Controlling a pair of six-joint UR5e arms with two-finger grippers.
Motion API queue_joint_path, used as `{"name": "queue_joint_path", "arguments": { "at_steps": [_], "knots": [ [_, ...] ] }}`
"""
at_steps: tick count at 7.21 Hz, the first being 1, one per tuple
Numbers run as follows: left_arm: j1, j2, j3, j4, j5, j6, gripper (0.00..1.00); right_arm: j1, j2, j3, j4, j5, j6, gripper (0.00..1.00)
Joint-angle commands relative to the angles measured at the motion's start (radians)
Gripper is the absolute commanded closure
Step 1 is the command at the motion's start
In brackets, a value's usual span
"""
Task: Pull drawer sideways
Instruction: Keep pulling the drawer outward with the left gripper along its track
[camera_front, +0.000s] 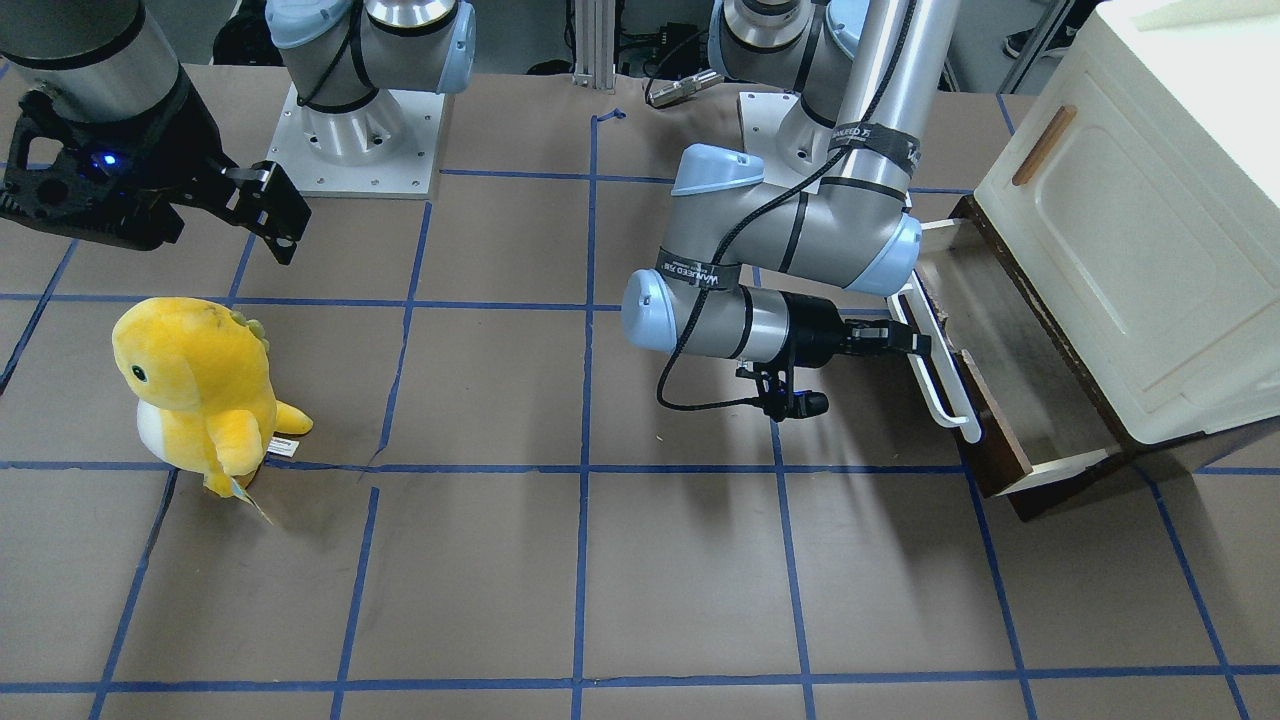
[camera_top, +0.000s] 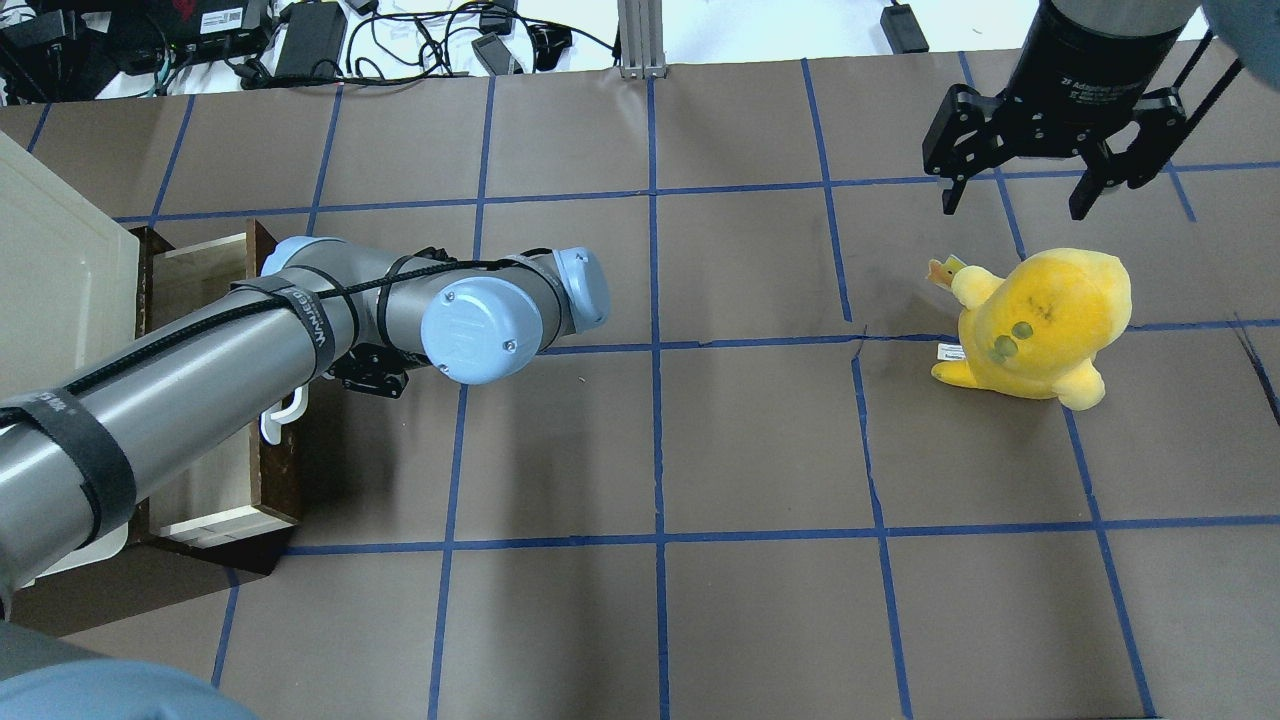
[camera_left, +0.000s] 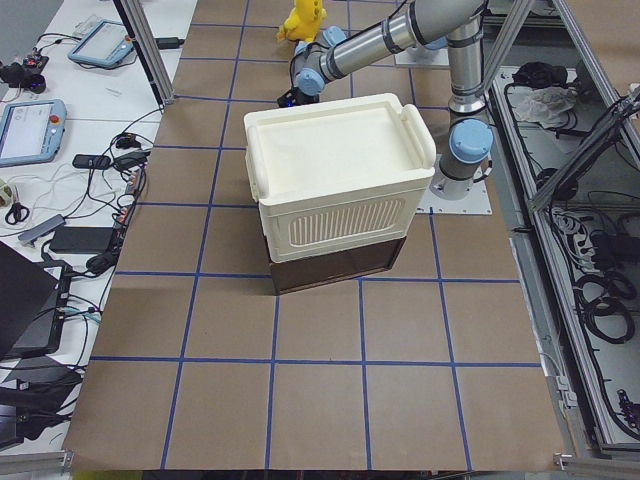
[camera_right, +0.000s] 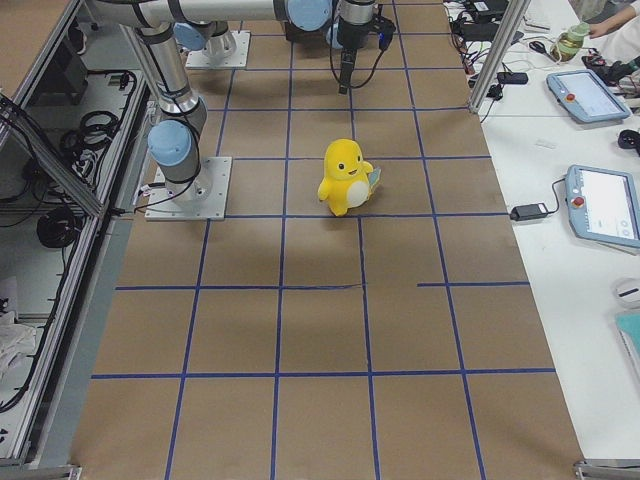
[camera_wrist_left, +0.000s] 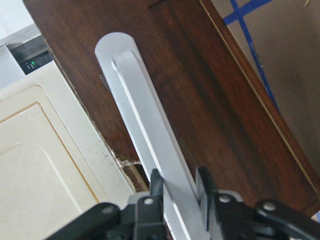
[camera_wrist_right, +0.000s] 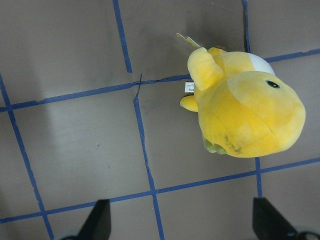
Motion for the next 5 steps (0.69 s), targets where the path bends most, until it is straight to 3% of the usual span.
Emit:
{"name": "queue_joint_path", "arguments": {
  "at_steps": [1,5],
  "knots": [
    [-0.008,-0.001,-0.001,0.0,0.0,0.002,0.82,0.0,0.0,0.0,0.0,0.0,0.0,0.0],
    [-0.014,-0.001,-0.002,-0.001,0.015,0.002,0.81,0.0,0.0,0.0,0.0,0.0,0.0,0.0]
  ]
}}
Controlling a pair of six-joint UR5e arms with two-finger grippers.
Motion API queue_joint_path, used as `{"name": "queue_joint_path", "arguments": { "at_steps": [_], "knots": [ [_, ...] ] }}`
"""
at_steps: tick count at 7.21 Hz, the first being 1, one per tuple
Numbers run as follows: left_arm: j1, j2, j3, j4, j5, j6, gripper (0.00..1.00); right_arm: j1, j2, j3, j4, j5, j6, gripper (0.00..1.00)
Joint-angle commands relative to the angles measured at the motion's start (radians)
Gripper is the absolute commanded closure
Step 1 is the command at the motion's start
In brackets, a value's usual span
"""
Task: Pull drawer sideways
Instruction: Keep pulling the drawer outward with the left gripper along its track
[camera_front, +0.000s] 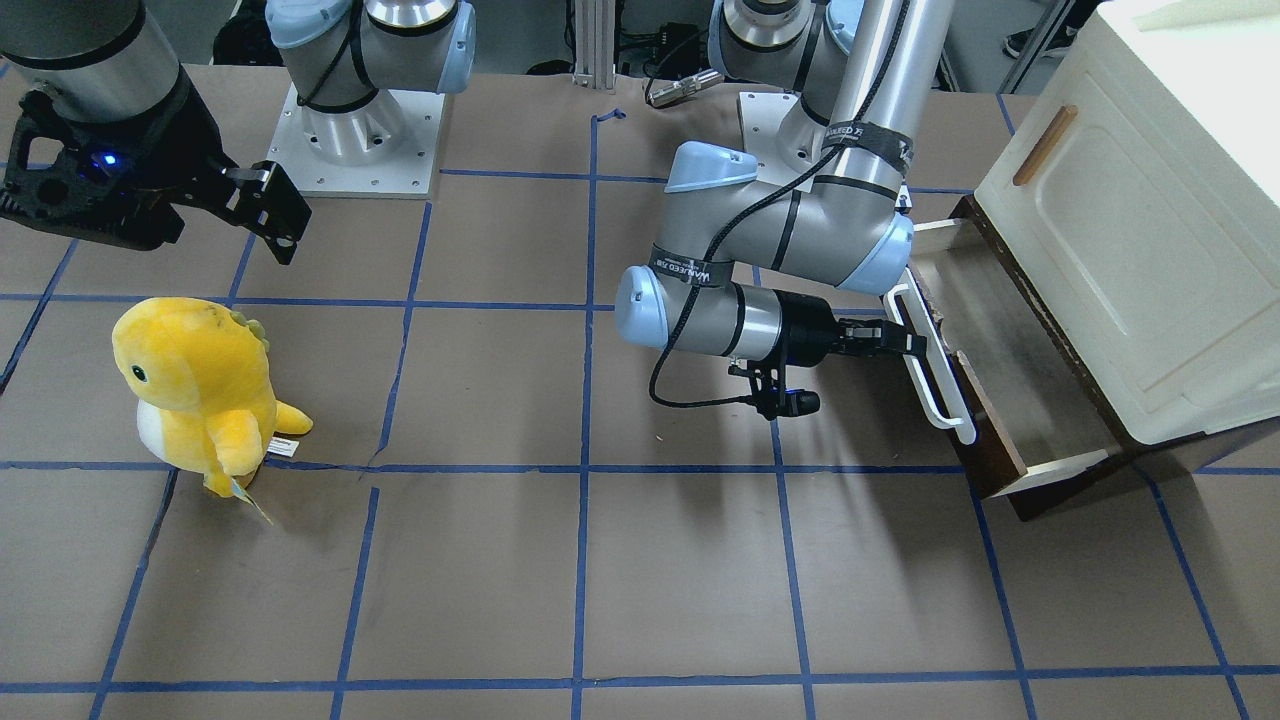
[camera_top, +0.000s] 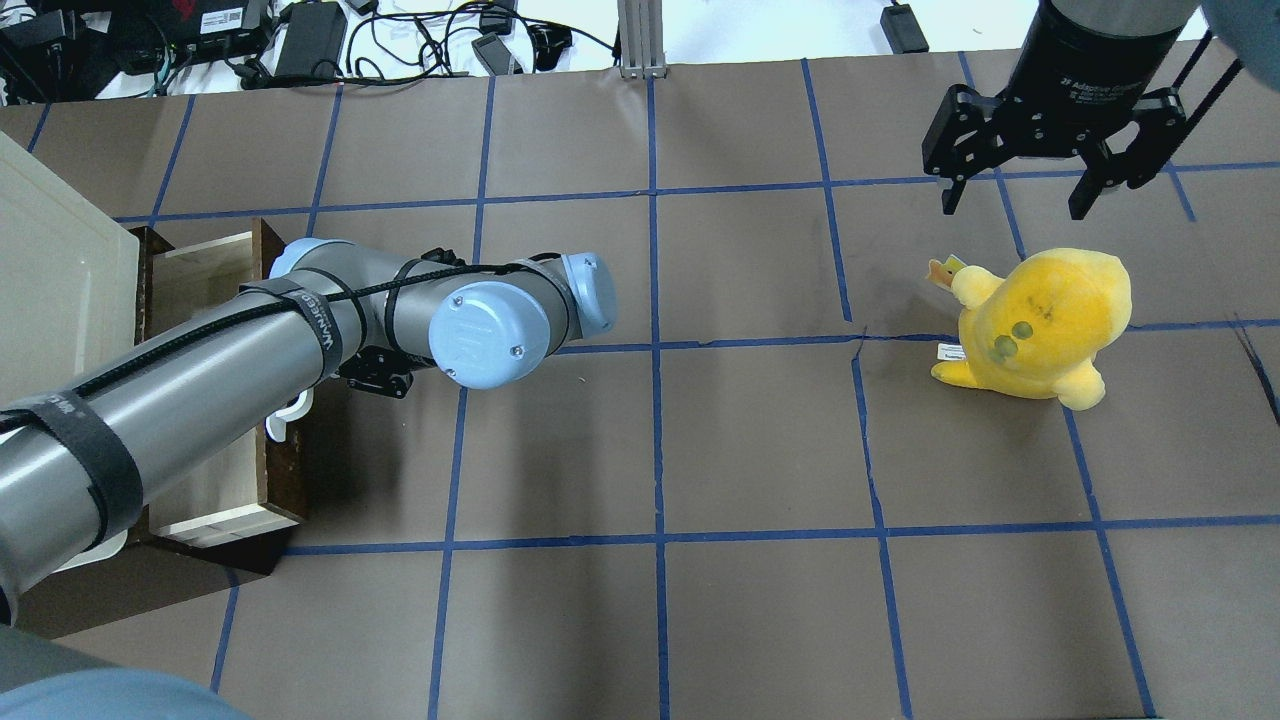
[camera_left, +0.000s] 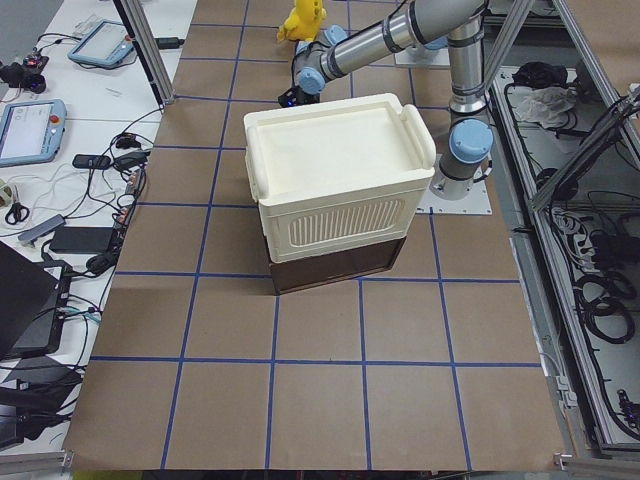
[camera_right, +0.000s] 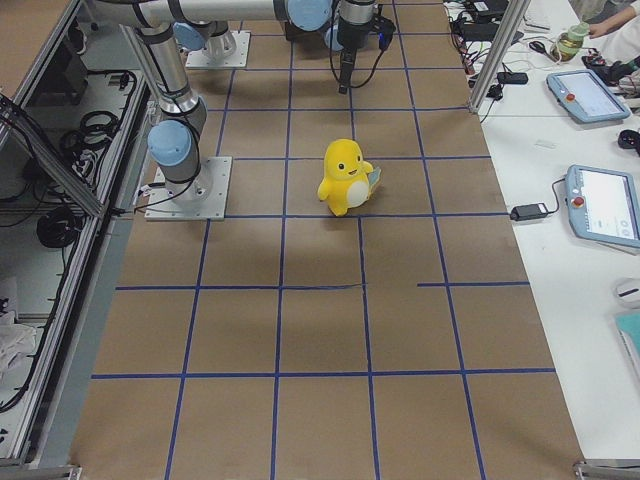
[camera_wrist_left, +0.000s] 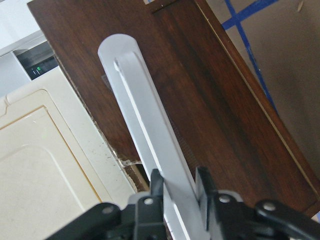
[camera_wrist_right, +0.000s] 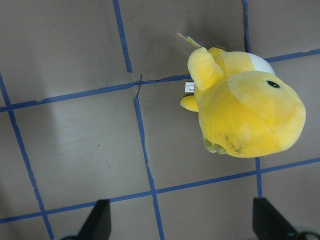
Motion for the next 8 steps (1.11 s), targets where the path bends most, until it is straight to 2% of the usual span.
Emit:
{"name": "queue_joint_path", "arguments": {
  "at_steps": [1,2,3,5,6,7,8],
  "knots": [
    [-0.001,0.0,-0.001,-0.001,0.003,0.001,0.79,0.0,0.0,0.0,0.0,0.0,0.0,0.0],
    [-0.001,0.001,0.001,0.0,0.003,0.003,0.62,0.0,0.0,0.0,0.001,0.0,0.0,0.0],
    [-0.001,0.002,0.001,0.006,0.001,0.0,0.01,0.0,0.0,0.0,0.0,0.0,0.0,0.0],
    [0.0,0.023,0.007,0.037,-0.013,-0.014,0.0,-0.002,0.0,0.0,0.001,0.0,0.0,0.0],
    [0.0,0.034,0.019,0.109,-0.102,-0.011,0.0,-0.002,0.0,0.0,0.0,0.0,0.0,0.0],
    [-0.003,0.06,0.047,0.173,-0.234,0.0,0.0,0.0,0.0,0.0,0.0,0.0,0.0,0.0],
    [-0.003,0.095,0.097,0.178,-0.343,0.016,0.0,0.0,0.0,0.0,0.001,0.0,0.0,0.0]
  ]
}}
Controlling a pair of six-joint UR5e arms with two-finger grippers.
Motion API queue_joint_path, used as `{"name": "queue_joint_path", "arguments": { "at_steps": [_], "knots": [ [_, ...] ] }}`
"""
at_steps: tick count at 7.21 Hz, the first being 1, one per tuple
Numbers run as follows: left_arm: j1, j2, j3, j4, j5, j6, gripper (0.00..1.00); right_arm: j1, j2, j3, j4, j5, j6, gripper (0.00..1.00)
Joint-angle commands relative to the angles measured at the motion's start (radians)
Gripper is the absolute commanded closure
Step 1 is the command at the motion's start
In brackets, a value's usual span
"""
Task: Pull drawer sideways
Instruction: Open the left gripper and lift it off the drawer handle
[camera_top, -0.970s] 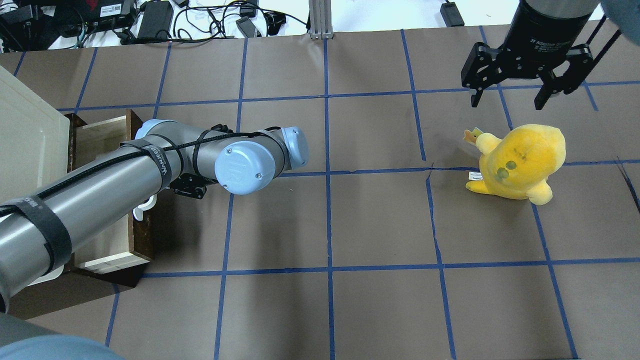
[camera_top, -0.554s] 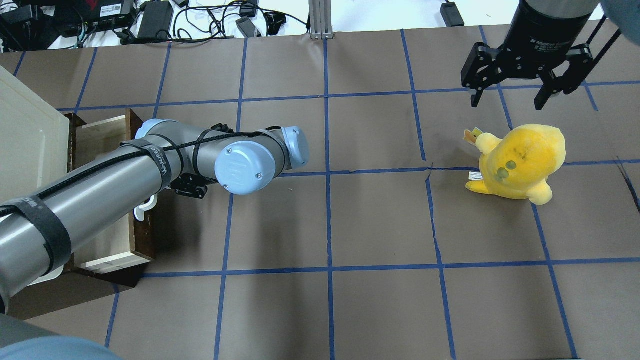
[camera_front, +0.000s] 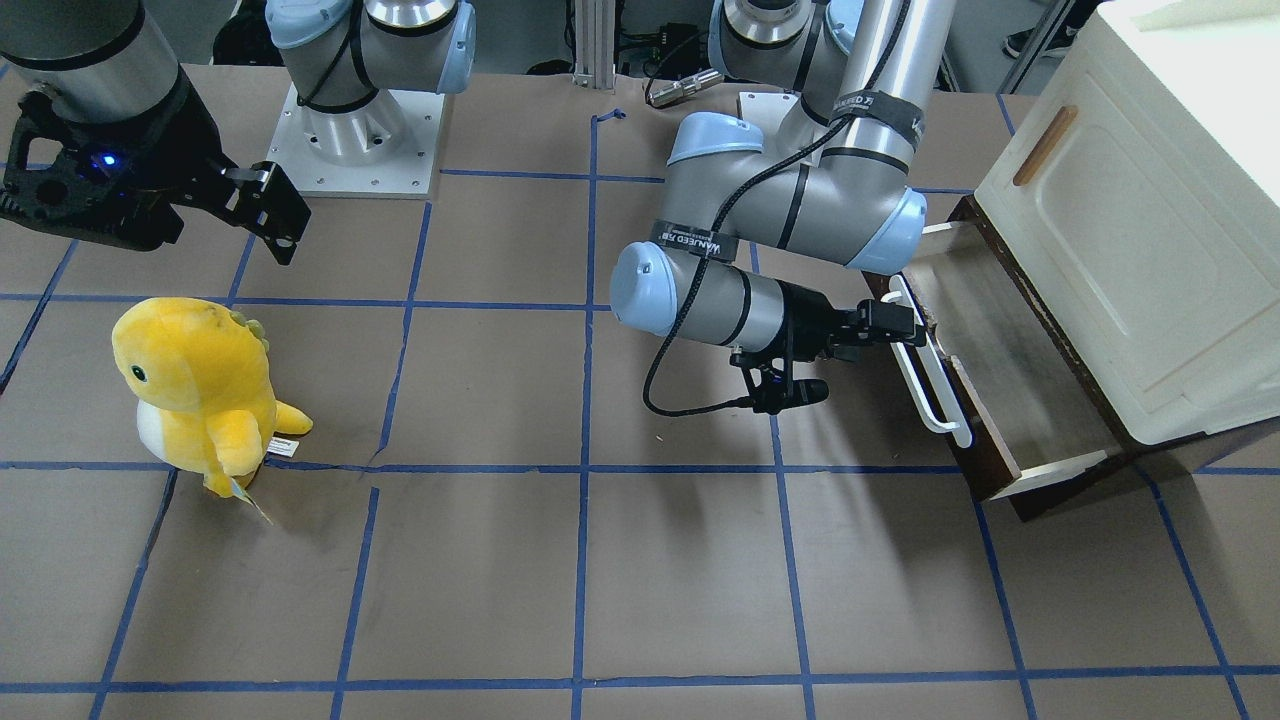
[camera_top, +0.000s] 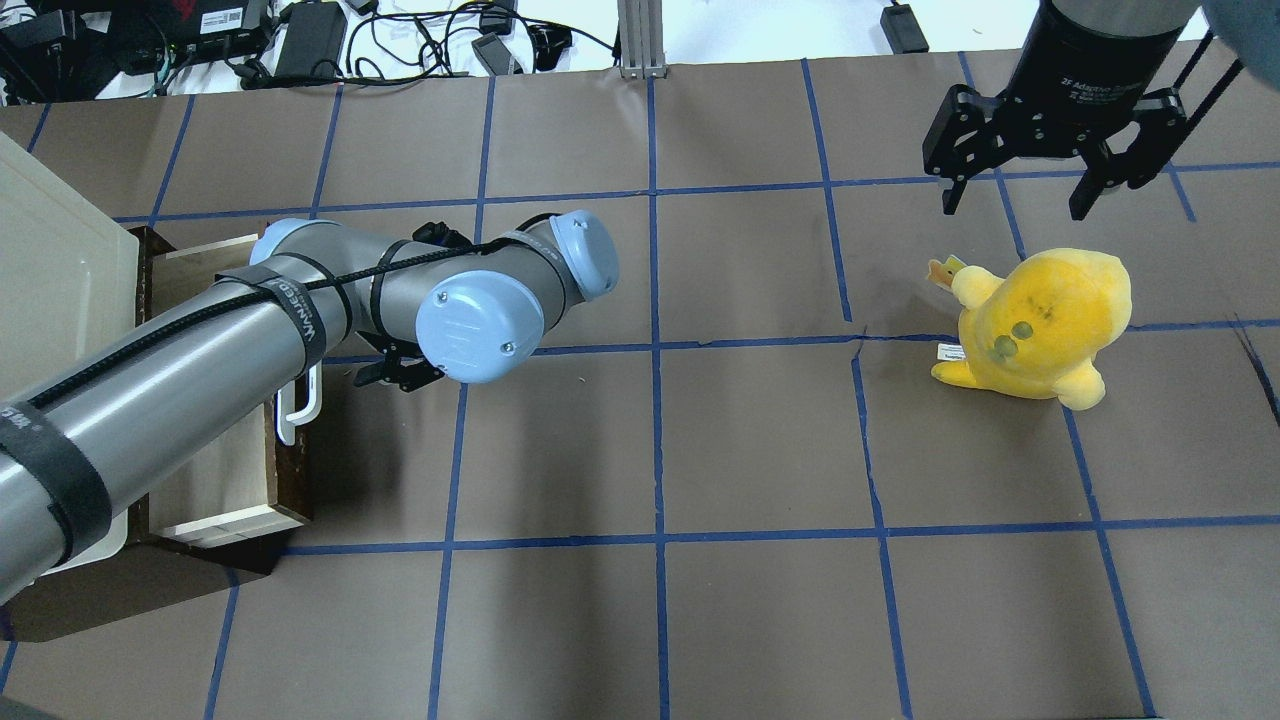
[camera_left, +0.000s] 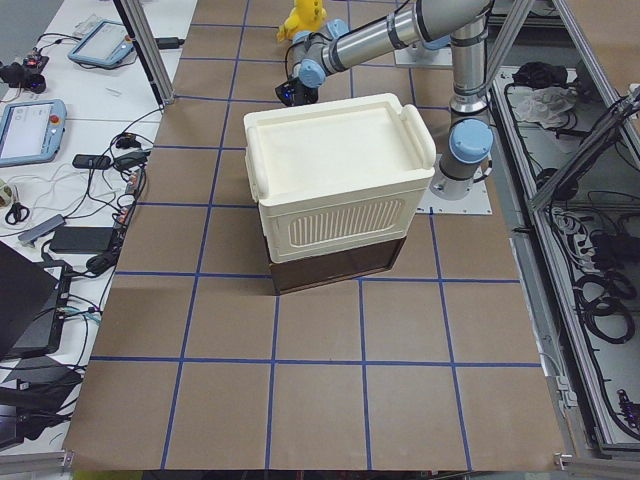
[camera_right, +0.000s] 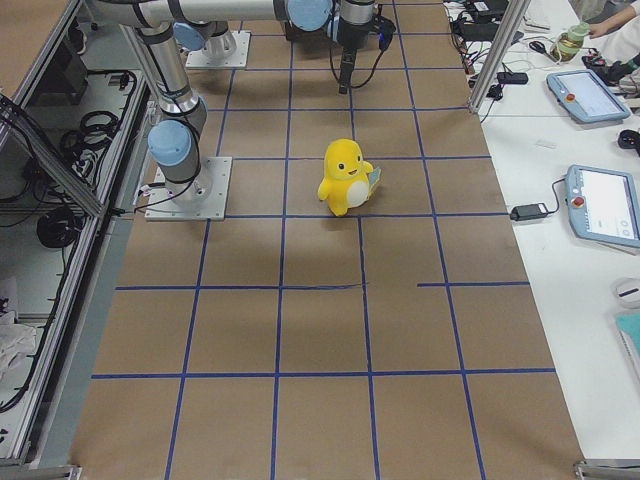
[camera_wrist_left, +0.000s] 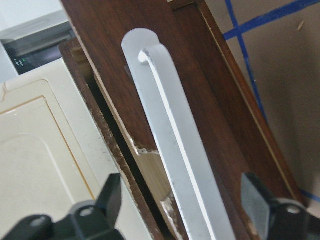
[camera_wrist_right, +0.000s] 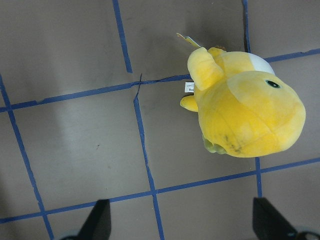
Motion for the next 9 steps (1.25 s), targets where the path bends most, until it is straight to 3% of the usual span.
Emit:
{"name": "queue_joint_path", "arguments": {
  "at_steps": [1,5,9],
  "knots": [
    [-0.001,0.075,0.099,0.033,-0.245,0.045,0.0,-0.001,0.0,0.0,0.0,0.0,0.0,0.0],
    [0.081,0.254,0.209,0.024,-0.683,0.114,0.0,0.001,0.0,0.0,0.0,0.0,0.0,0.0],
    [0.213,0.39,0.193,-0.013,-0.913,0.27,0.05,-0.001,0.0,0.0,0.0,0.0,0.0,0.0]
  ]
}}
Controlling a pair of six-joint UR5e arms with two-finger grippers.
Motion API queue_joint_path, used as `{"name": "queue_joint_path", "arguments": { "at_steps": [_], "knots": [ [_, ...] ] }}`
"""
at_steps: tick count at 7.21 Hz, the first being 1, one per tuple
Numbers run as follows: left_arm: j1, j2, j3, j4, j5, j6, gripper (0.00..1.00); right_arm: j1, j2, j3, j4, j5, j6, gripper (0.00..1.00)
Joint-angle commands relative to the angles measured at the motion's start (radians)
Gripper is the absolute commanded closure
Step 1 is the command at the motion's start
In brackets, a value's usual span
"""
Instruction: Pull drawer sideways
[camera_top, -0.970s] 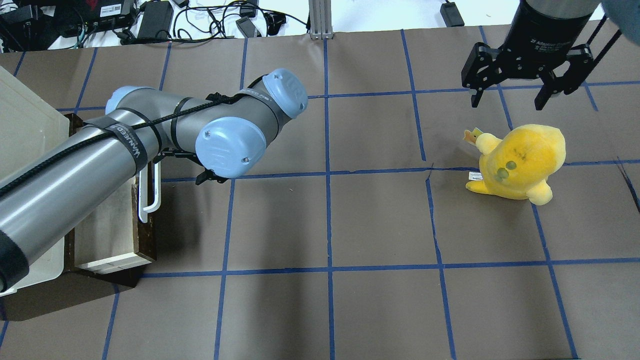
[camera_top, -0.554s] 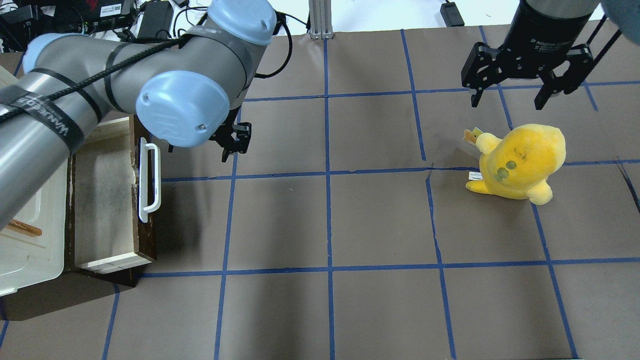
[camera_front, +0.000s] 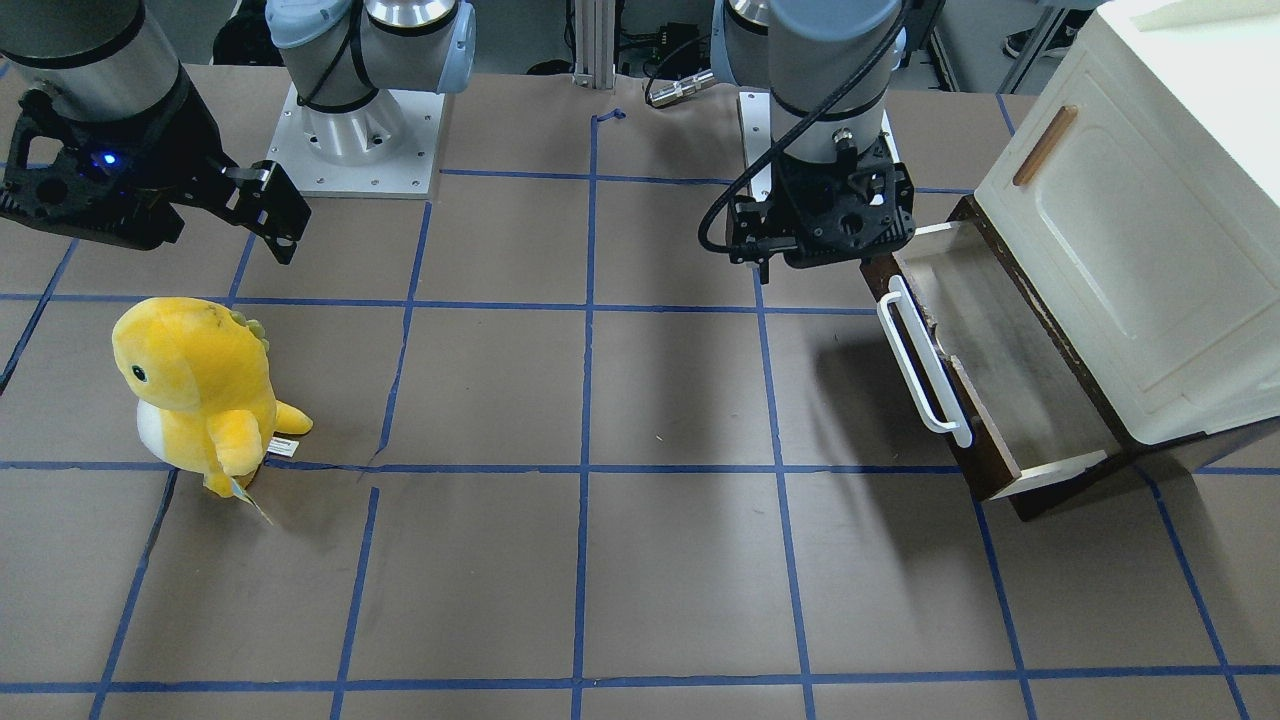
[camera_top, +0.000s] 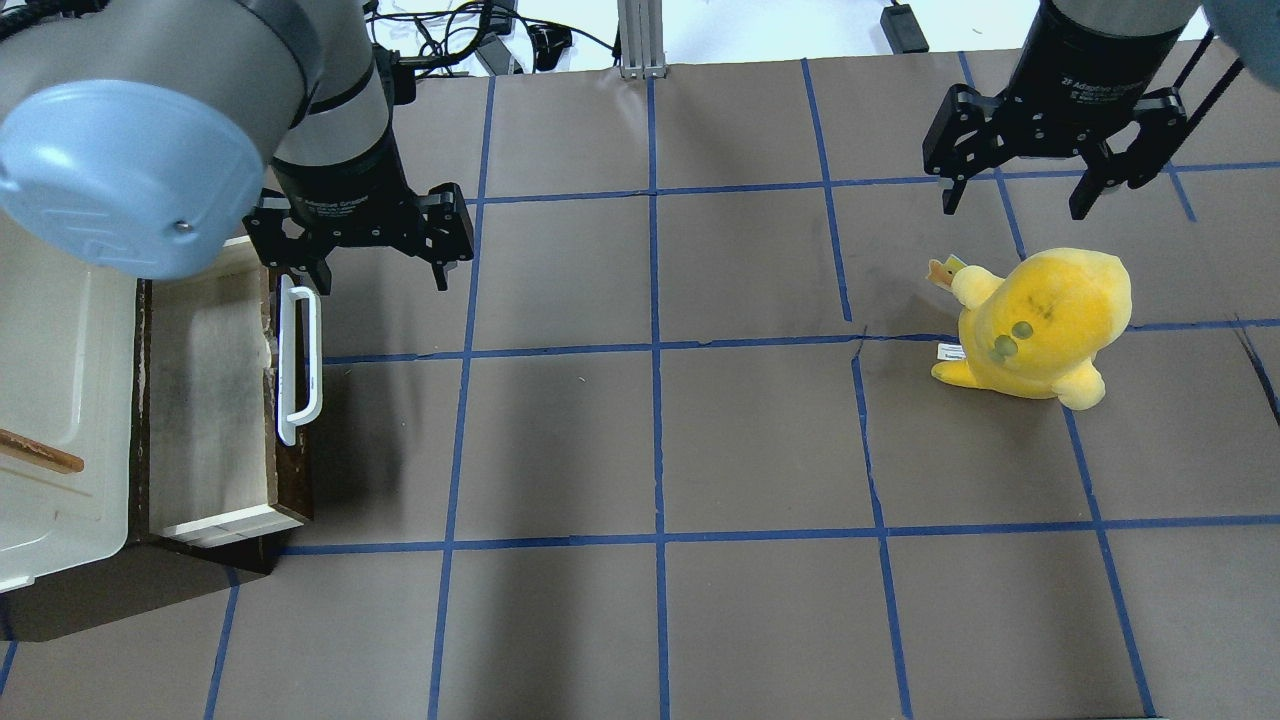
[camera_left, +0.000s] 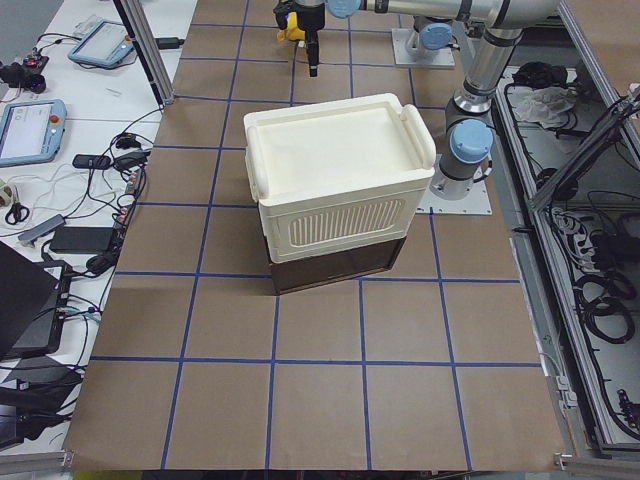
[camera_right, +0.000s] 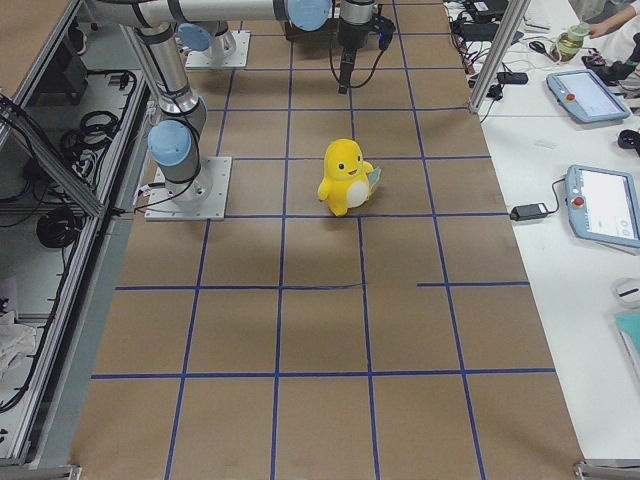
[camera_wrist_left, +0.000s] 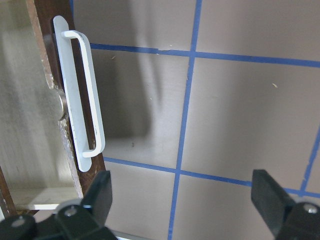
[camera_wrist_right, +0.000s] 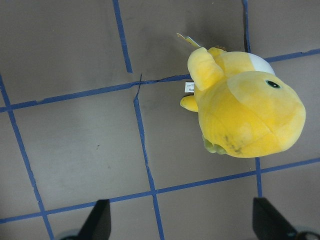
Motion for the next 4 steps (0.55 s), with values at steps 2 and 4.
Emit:
{"name": "queue_joint_path", "arguments": {
  "at_steps": [2,4],
  "knots": [
    [0.096,0.061,-0.008,-0.016,-0.126,0.12,0.0,-0.001,0.0,0.0,0.0,0.0,0.0,0.0],
    [0.1,0.064,-0.008,-0.028,-0.123,0.123,0.0,-0.001,0.0,0.0,0.0,0.0,0.0,0.0]
  ]
}}
